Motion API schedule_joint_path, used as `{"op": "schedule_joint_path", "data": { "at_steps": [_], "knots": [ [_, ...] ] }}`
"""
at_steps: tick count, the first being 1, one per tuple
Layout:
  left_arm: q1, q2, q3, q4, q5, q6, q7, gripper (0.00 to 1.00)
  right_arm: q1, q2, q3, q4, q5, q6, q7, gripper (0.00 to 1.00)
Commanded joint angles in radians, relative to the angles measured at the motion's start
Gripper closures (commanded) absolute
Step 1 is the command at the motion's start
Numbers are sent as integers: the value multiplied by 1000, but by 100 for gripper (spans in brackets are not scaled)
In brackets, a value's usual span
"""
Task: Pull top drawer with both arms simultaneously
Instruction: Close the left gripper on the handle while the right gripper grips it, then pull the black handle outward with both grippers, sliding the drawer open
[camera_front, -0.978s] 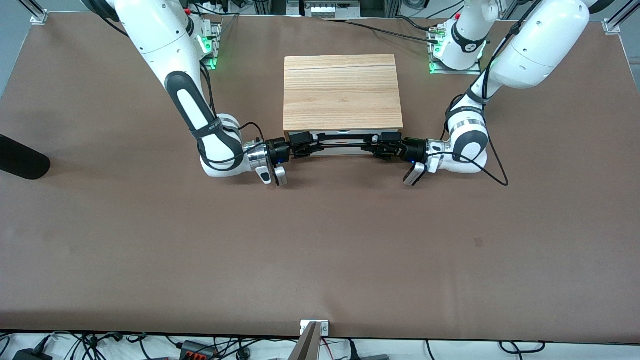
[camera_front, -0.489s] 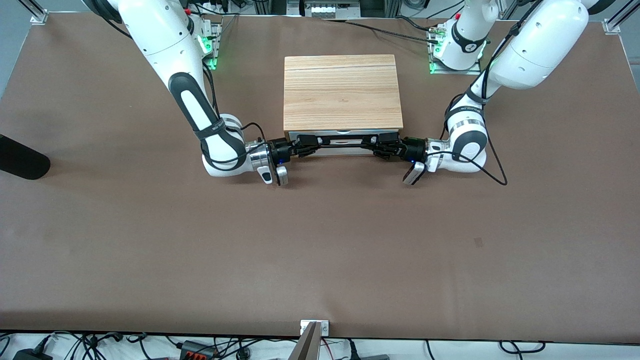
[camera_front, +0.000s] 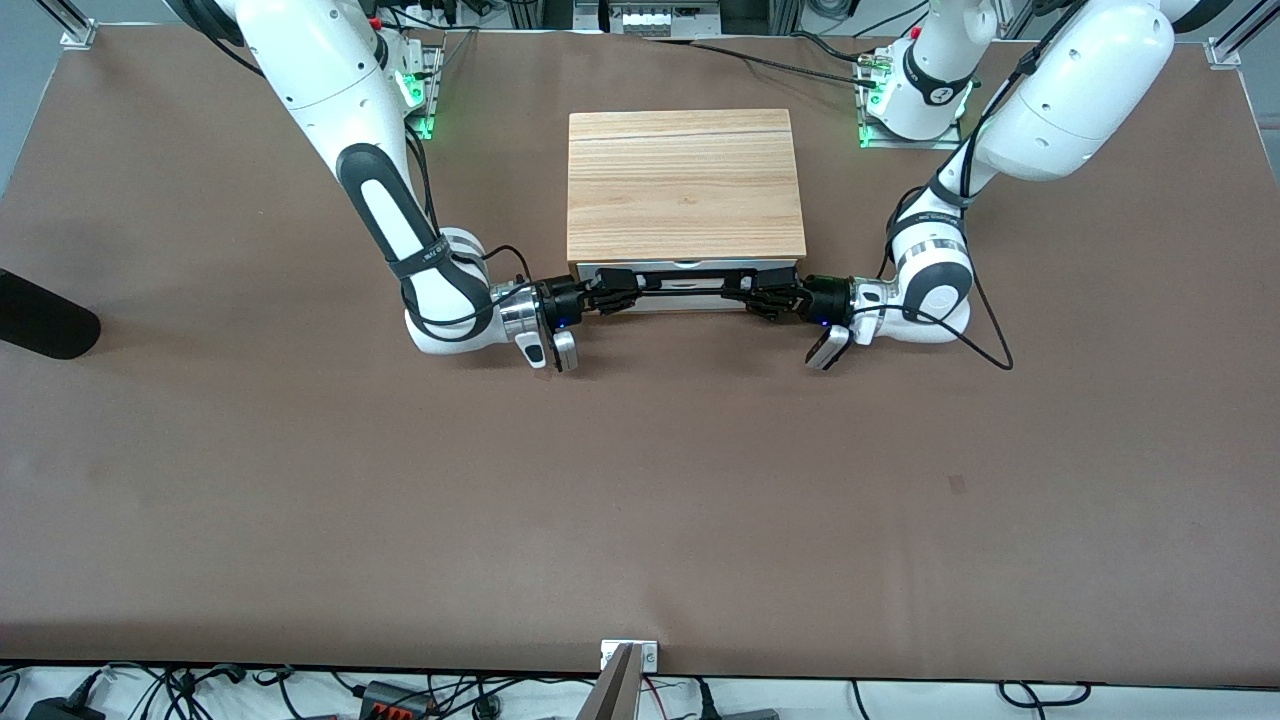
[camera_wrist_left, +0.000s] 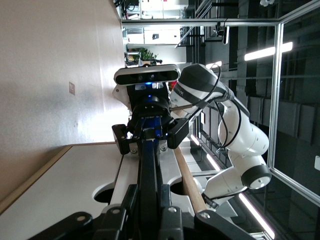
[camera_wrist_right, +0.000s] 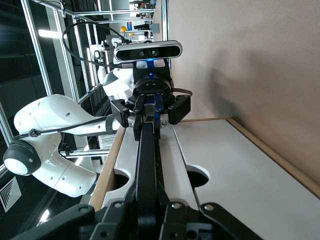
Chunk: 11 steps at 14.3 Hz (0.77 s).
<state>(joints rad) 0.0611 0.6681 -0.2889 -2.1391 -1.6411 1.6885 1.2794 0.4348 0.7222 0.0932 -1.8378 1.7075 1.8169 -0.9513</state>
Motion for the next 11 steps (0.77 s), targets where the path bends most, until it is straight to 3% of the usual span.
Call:
{"op": "schedule_joint_path", "data": {
  "at_steps": [1,6,7,11],
  "knots": [
    [2,24,-7,11,-54,2,29,78,4,-7,2,12,15,-11,14,100],
    [2,33,-7,11,-55,4,24,80,1,32,2,71,15,-16,20,100],
    [0,34,-7,8,-54,4,26,65,1,40,2,84,15,-18,23,100],
    [-3,41,-7,-11,-52,-3,72,69,-4,81,0,149,12,-18,31,100]
  ]
}}
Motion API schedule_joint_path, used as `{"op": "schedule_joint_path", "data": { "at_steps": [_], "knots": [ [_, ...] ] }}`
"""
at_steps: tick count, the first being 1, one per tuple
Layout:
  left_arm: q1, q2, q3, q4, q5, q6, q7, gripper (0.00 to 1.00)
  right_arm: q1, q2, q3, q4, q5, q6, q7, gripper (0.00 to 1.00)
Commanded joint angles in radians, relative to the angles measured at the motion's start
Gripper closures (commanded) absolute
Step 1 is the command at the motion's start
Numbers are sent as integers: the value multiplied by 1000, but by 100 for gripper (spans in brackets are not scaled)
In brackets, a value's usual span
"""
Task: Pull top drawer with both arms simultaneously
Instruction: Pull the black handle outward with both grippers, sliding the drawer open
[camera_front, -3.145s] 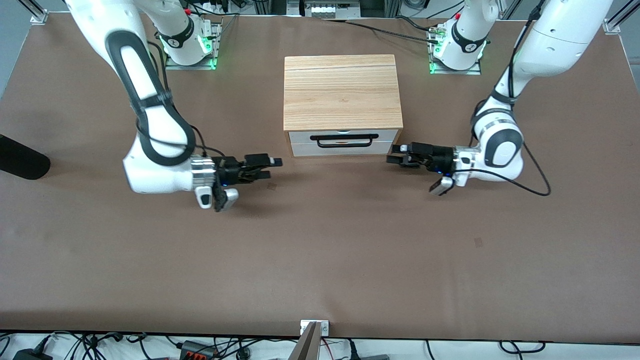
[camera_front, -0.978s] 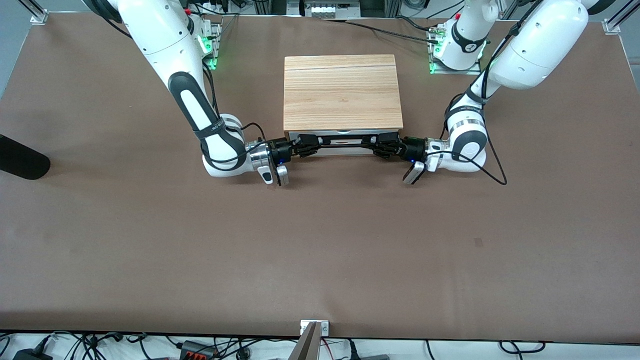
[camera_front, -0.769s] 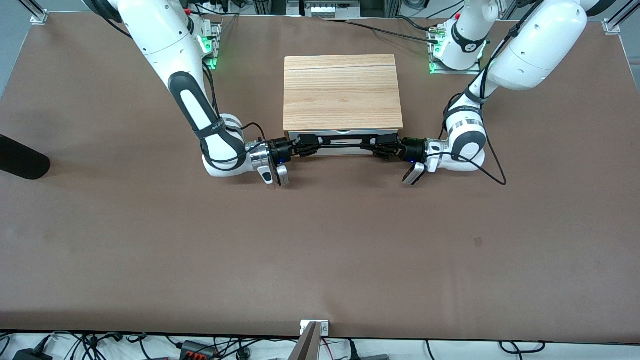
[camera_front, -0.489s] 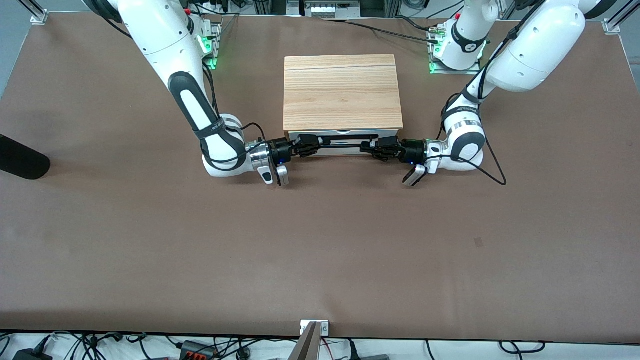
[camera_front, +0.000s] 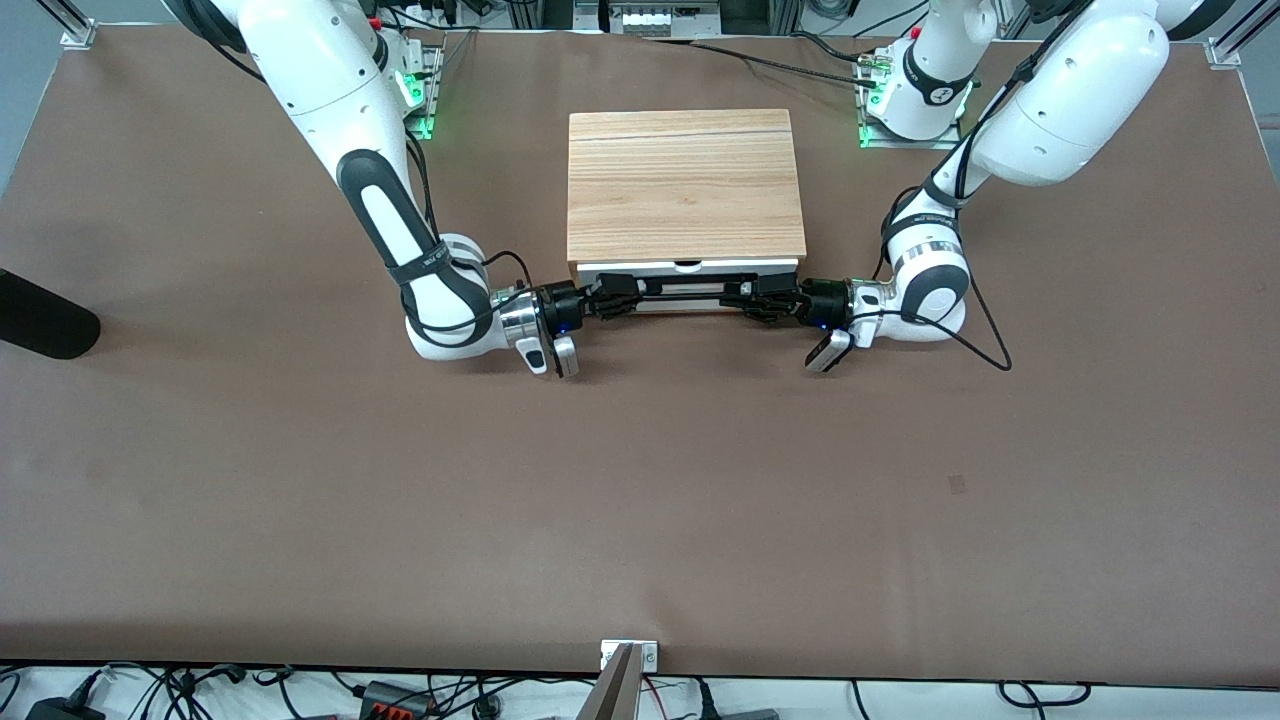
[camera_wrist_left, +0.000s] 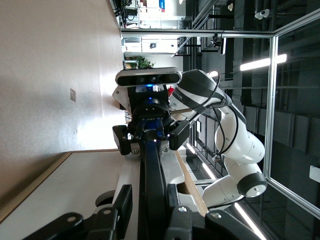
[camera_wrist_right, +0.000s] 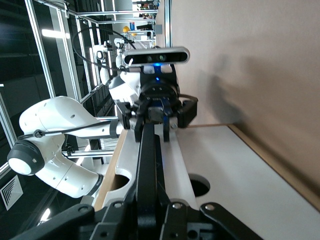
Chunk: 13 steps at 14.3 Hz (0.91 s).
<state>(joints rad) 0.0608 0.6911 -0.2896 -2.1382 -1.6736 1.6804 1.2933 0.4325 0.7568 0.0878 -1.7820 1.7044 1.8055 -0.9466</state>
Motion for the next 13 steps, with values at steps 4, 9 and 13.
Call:
{"op": "schedule_joint_path", "data": {
  "at_steps": [4,9,13],
  "knots": [
    [-3,18,-6,-11,-21,5,75,80,-6,99,3,163,15,-8,28,100],
    [-4,34,-6,32,-55,15,35,82,-8,111,-2,197,15,-9,37,100],
    [-4,88,4,148,-48,18,38,82,-21,111,-2,219,14,-9,49,100]
  ]
}}
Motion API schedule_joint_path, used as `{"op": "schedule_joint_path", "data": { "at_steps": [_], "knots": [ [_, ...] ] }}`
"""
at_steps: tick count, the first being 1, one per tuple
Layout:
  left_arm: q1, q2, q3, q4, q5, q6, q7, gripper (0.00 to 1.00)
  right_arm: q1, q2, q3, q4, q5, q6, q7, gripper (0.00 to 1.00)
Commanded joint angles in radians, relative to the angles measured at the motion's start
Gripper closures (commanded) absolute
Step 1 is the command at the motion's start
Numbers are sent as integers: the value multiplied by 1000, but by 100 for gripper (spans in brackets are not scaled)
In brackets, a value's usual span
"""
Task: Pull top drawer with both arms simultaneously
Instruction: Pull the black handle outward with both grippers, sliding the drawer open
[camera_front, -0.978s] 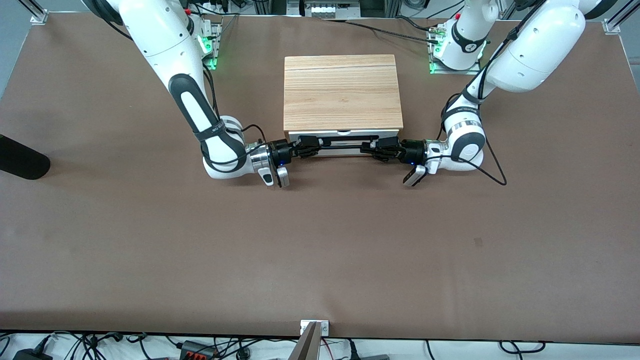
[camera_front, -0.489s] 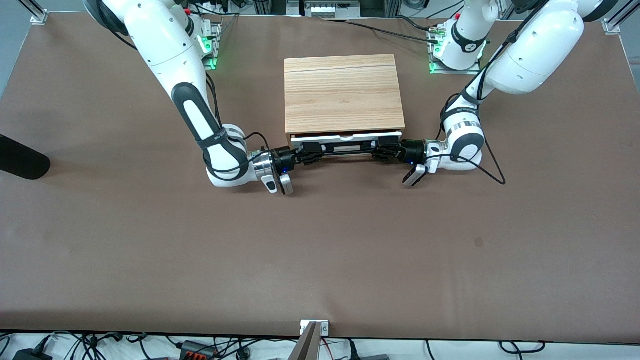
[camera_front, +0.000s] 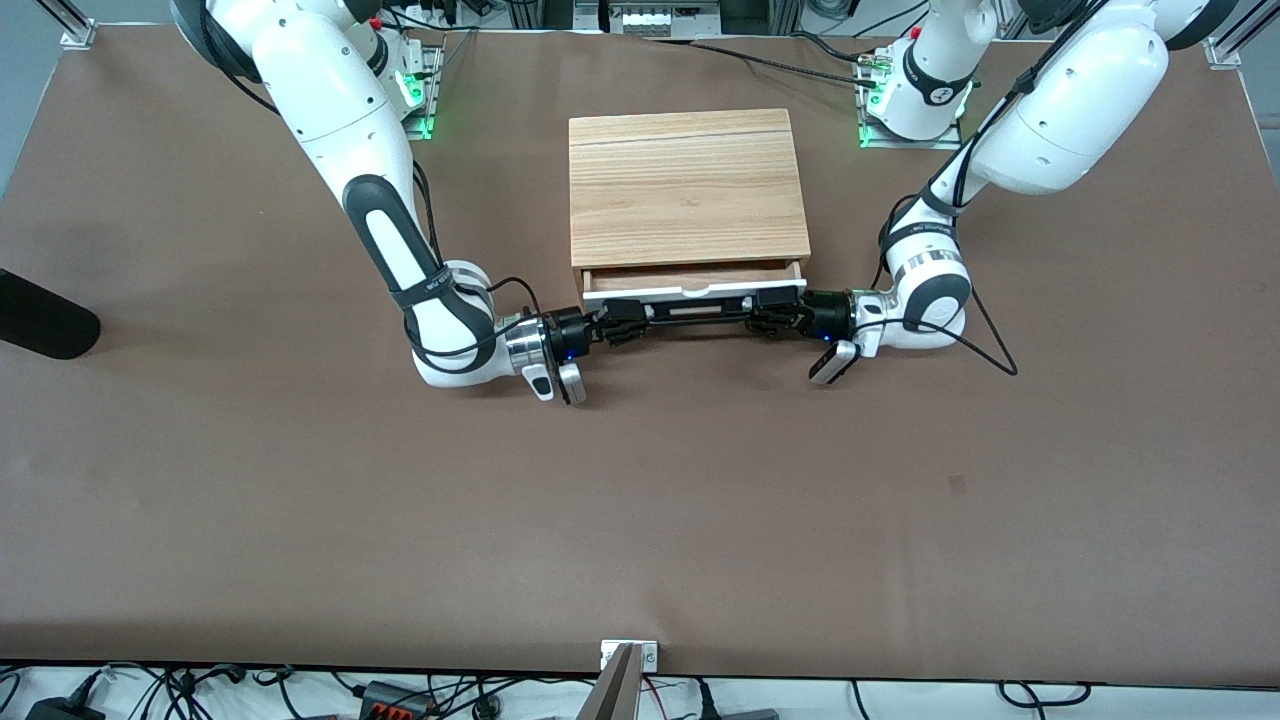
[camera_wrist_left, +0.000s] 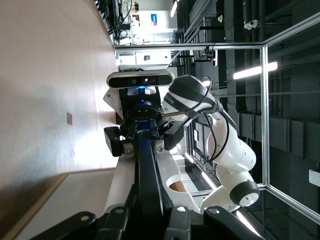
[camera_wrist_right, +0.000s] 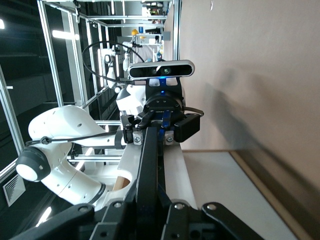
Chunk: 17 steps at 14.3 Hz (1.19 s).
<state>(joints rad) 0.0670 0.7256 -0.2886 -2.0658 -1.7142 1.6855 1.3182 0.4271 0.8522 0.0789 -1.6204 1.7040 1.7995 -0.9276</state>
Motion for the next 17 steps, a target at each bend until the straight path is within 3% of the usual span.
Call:
{"op": "schedule_joint_path", "data": {
  "at_steps": [1,9,12,13,14,15,16,17],
  "knots": [
    [-12,66,8,107,-1,16,16,82,-16,16,7,60,14,-2,29,100],
    [-10,81,11,233,45,131,29,82,-27,56,-2,140,17,7,26,100],
    [-12,92,11,234,45,134,29,79,-27,80,-2,169,17,8,26,100],
    [-12,93,11,233,45,134,29,63,-25,82,-2,172,16,8,26,100],
    [-12,93,9,233,45,134,24,35,-27,81,-2,172,16,9,26,100],
    [-12,95,11,233,45,134,27,14,-25,80,-4,172,16,9,26,100],
    [-10,95,11,233,45,132,30,0,-25,80,-4,172,16,9,26,99],
    [-10,95,11,233,45,129,30,0,-27,80,-4,172,16,9,30,53]
  ]
}}
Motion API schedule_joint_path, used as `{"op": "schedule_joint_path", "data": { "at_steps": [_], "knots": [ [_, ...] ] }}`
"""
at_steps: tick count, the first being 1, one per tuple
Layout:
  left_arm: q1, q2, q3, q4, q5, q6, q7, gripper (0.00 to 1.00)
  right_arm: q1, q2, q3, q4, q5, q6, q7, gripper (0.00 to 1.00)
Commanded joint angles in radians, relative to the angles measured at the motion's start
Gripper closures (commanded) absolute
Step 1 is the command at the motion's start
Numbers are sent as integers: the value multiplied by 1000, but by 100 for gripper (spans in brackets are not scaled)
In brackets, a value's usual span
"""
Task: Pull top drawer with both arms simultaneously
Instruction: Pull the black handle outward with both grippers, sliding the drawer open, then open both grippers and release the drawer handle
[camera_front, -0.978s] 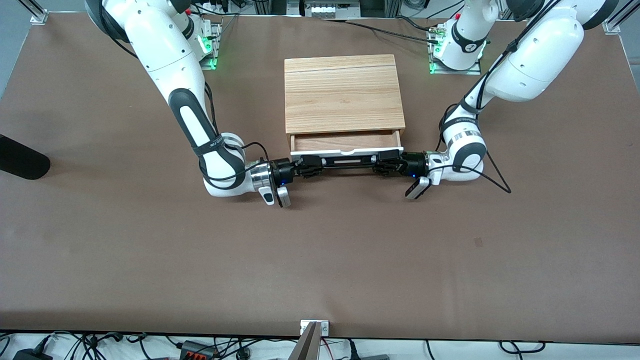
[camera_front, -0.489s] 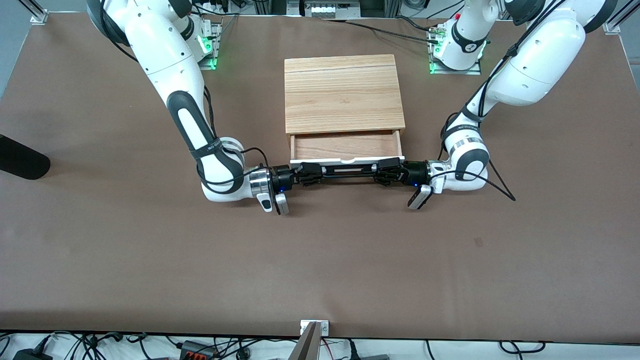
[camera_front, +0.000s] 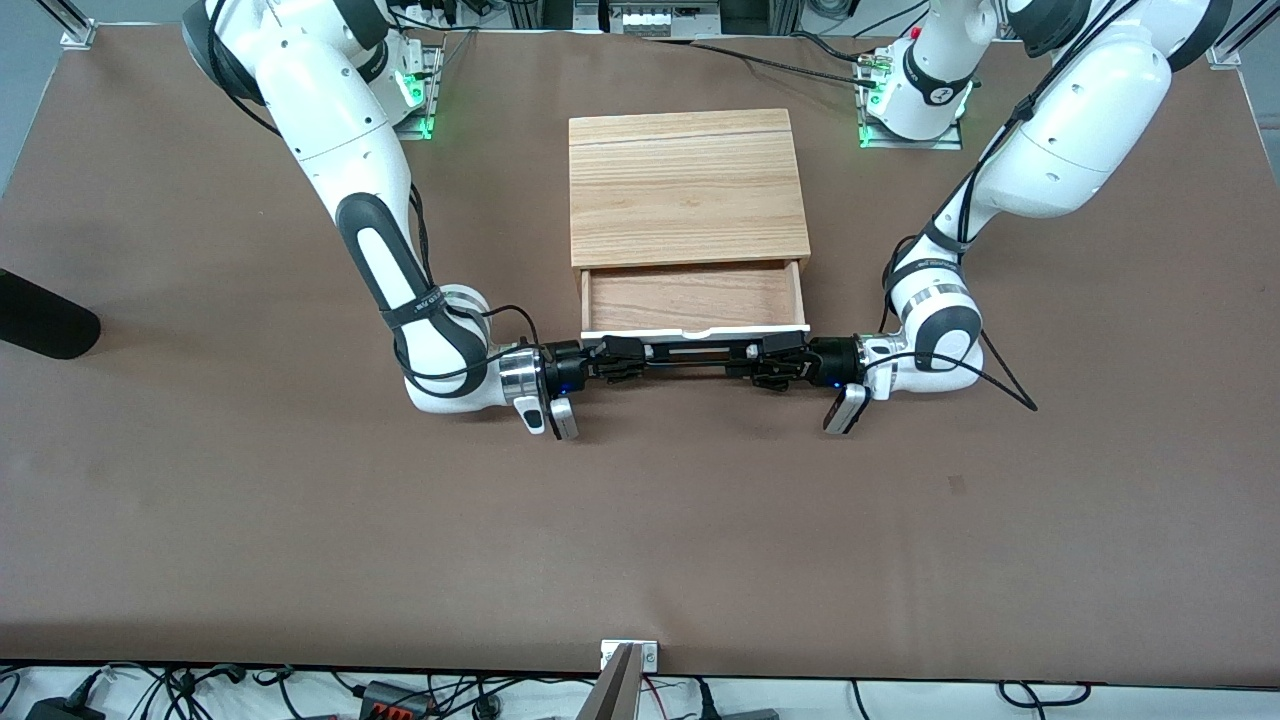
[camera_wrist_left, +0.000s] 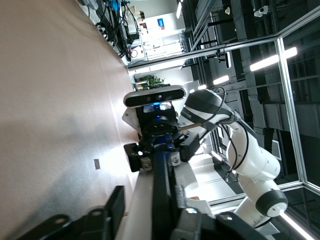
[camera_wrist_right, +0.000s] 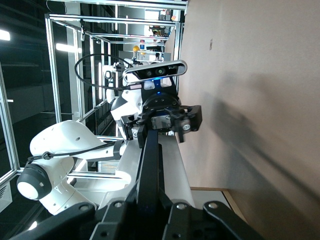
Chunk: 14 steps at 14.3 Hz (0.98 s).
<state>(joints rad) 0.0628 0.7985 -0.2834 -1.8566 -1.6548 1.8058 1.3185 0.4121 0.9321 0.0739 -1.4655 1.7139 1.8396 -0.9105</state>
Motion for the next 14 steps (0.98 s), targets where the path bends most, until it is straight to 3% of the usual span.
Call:
{"op": "schedule_joint_path", "data": {
  "at_steps": [1,5,8,10,14],
  "knots": [
    [-6,22,4,27,-14,9,27,0,-12,-1,1,17,6,-31,39,1],
    [2,16,3,53,-16,4,-95,0,-10,-7,-12,62,-3,-34,128,0],
    [8,7,6,137,27,4,-250,0,-9,-10,-43,118,-86,-29,212,0],
    [28,4,10,232,184,6,-377,0,-7,-10,-72,143,-144,-31,243,0],
    [113,-16,-2,437,651,-55,-611,0,-1,-13,-129,195,-294,-31,333,0]
  ]
}}
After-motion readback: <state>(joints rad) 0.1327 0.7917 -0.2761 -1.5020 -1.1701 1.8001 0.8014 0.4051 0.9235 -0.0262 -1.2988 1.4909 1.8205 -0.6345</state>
